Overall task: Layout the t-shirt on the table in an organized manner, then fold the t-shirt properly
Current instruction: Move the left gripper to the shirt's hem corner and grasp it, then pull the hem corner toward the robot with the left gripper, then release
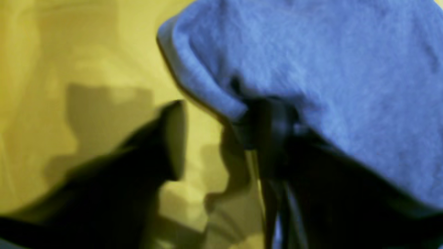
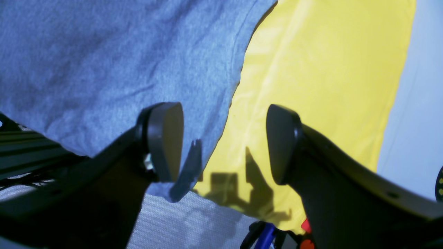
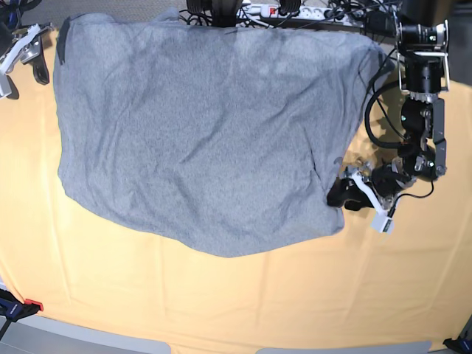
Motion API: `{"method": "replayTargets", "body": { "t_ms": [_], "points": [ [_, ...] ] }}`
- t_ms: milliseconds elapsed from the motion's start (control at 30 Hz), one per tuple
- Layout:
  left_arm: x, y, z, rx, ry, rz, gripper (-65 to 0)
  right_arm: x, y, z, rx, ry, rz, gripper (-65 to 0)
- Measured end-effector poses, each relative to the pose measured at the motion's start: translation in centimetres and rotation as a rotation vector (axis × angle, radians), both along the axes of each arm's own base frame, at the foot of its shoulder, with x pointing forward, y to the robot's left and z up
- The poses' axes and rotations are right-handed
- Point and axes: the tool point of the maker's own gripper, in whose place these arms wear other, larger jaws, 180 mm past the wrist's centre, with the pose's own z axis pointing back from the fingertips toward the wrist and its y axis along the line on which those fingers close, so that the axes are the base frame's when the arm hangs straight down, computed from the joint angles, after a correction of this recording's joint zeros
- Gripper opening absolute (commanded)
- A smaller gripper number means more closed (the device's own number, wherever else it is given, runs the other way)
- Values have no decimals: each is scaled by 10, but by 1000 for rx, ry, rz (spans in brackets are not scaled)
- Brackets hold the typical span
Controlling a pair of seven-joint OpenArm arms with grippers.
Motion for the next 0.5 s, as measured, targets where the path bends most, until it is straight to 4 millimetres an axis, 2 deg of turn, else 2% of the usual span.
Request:
{"method": "replayTargets", "body": {
  "t_ms": [67,267,333,433,500],
  "points": [
    [-1,0,-2,2,-13,9,-457,0,0,0,0,0,0,-258],
    [0,1,-3,5,-11,16,-447,0,0,0,0,0,0,-258],
    [0,1,-2,5,-16,17,-391,0,0,0,0,0,0,-258],
    [1,-4,-2,-13,-26,13,-269,0,0,0,0,0,0,-258],
    [5,-10,-2,-49,-36,28,-237,0,0,0,0,0,0,-258]
  ]
}}
